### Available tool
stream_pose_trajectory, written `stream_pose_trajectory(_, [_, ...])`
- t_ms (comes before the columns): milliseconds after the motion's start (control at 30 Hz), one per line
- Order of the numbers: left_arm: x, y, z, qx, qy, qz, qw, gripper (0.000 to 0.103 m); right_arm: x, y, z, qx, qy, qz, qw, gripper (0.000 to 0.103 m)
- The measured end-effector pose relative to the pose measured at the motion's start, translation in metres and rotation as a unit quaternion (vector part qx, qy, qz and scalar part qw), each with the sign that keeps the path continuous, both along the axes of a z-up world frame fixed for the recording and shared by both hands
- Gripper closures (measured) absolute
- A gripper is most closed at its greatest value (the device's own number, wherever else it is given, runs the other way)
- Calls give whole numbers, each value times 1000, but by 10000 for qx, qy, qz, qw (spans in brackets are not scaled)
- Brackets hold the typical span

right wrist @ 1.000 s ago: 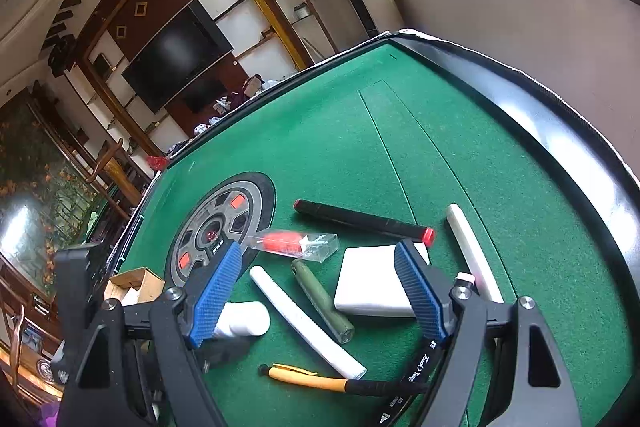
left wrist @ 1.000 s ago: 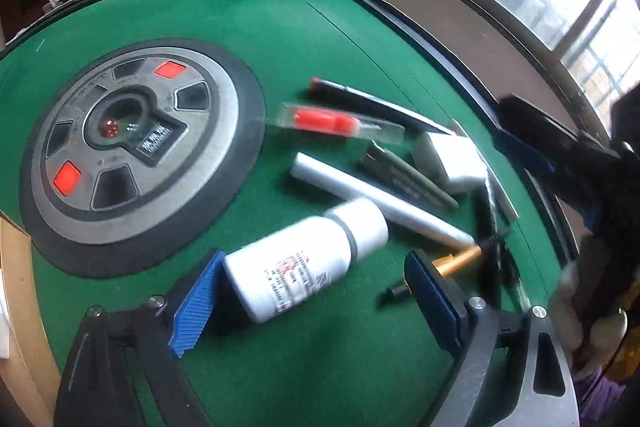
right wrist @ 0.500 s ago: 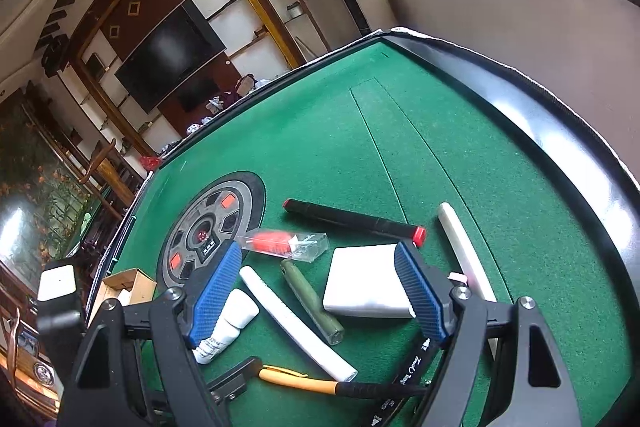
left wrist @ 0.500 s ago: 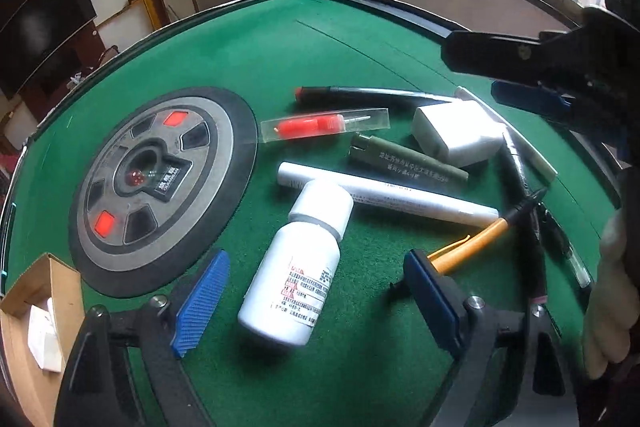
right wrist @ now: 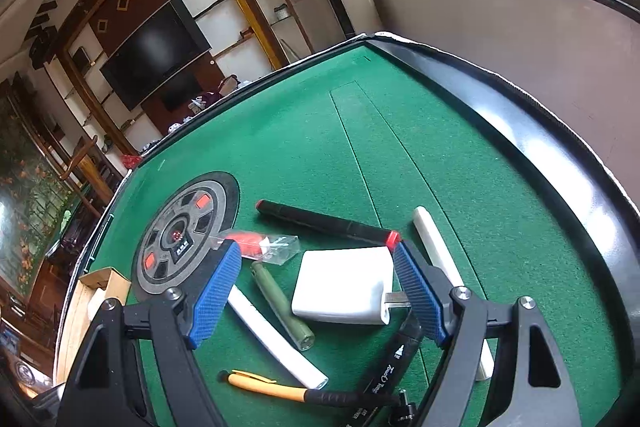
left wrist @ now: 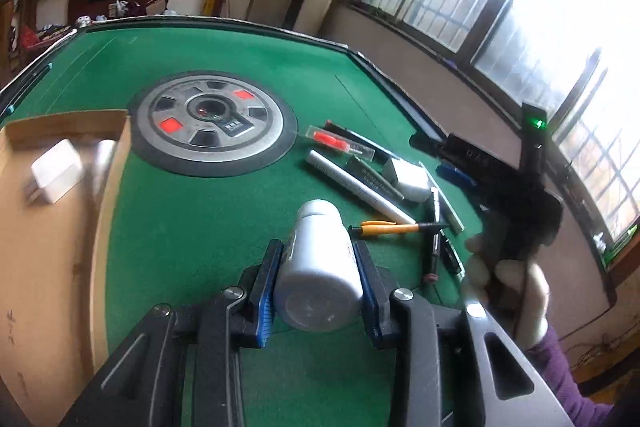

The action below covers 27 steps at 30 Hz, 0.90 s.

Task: Organize rigid objects
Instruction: 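Carry the white bottle toward the tray while the right tool grasps the white tube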

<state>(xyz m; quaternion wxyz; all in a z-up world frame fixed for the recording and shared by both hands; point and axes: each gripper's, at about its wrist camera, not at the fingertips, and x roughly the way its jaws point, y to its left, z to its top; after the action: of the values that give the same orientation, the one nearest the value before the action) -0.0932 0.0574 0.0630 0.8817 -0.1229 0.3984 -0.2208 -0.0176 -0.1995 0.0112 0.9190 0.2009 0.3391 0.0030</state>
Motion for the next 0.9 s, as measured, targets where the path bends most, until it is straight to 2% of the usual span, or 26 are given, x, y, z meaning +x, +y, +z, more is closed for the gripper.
stream_pose_trajectory(67, [-8,14,6,-157,-143,203,9996,67,-2,-4,0,-1,-47,-86,10000,25])
stream_pose_trajectory(133, [-18,25,12,-14,-335,402,9986,67,-9,-12,2,89,-115,-204,9997,25])
stream_pose_trajectory(200, [-32,39,17,-80,-511,469,9976,67,-17,-19,5,225,-106,-136,9996,25])
stream_pose_trajectory(267, [-37,52,16,-134,-596,489,9969,67,-25,-17,8,270,-1,116,9996,25])
stream_pose_trajectory(367, [-43,65,14,-277,-662,502,9962,67,-24,4,13,89,342,766,9964,25])
stream_pose_trajectory(433, [-45,71,10,-345,-655,543,9958,67,-15,25,16,-97,546,1166,9916,25])
stream_pose_trajectory(600, [-49,87,2,-389,-590,676,9952,67,12,95,16,-1296,847,1841,9706,25])
stream_pose_trajectory(700, [-51,100,2,-397,-584,788,9944,67,29,124,6,-1606,1031,2227,9560,36])
stream_pose_trajectory(767, [-52,106,2,-422,-599,859,9936,67,41,135,-4,-1836,1252,2306,9473,50])
stream_pose_trajectory(833, [-52,111,2,-450,-620,900,9930,67,51,140,-17,-1942,1504,2382,9396,58])
stream_pose_trajectory(867, [-52,114,2,-457,-638,928,9926,67,52,140,-17,-2164,1426,2306,9379,58])
stream_pose_trajectory(900, [-51,116,1,-456,-643,942,9924,67,55,137,-20,-2199,1532,2291,9358,59])
